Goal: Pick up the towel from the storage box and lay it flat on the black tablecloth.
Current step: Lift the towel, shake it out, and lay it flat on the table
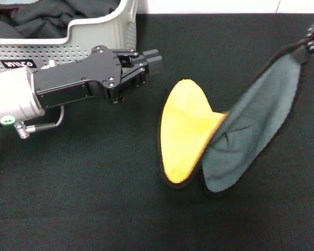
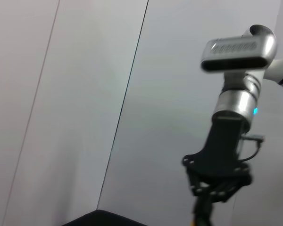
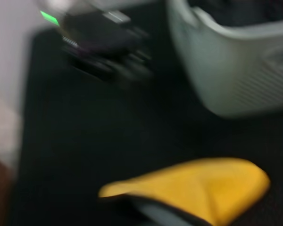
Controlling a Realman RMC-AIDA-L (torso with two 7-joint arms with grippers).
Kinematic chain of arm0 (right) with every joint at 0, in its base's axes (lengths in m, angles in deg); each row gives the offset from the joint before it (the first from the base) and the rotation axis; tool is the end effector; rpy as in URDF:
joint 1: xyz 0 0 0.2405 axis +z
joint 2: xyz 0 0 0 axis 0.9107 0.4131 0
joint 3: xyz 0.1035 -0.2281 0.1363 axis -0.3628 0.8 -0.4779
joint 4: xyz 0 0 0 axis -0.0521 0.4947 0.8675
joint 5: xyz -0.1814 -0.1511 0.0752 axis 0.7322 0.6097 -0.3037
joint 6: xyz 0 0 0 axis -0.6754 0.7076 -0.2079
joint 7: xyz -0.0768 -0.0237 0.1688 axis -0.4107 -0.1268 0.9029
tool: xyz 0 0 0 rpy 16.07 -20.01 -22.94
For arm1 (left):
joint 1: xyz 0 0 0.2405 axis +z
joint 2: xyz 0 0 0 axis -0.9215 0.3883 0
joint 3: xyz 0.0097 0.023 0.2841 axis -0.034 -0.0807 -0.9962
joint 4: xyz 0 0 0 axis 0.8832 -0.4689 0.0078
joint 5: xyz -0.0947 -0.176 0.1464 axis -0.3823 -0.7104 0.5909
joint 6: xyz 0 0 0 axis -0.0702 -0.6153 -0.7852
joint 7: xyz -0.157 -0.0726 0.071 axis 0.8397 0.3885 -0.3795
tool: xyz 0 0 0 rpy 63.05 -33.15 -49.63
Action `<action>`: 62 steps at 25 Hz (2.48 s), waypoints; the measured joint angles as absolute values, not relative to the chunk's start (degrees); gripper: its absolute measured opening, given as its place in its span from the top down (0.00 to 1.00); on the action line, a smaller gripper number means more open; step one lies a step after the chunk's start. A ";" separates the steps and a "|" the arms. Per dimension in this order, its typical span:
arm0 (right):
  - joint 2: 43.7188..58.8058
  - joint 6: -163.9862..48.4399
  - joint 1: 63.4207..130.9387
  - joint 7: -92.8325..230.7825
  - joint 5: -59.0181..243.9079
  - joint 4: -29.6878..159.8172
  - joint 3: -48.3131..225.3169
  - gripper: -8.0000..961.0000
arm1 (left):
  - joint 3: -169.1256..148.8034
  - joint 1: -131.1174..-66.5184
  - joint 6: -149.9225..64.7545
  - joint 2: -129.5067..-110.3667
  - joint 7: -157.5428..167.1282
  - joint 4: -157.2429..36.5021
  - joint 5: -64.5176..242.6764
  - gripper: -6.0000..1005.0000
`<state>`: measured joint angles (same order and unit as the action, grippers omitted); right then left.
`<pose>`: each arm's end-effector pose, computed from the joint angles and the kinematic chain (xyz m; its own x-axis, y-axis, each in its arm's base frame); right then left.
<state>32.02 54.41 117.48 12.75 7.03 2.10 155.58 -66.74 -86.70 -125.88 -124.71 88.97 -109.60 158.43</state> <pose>0.0951 0.4495 0.0928 0.9678 -0.2115 0.1363 -0.2019 -0.9760 -0.0813 -0.2213 0.3654 -0.0216 0.6239 0.2133 0.7519 0.3921 -0.9176 -0.0651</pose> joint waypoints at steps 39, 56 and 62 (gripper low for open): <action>52.43 38.67 125.03 5.84 18.55 -23.03 130.10 0.97 | -67.64 -92.42 -116.94 -125.48 65.81 -88.06 148.79 0.55; 47.21 31.91 125.47 18.06 -6.27 -1.69 126.24 0.97 | -81.15 -87.34 -128.04 -125.81 8.09 -76.10 117.40 0.55; 47.74 32.64 124.74 18.64 -8.34 -0.68 126.38 0.97 | -90.63 -87.33 -130.90 -125.78 5.18 -74.08 107.04 0.55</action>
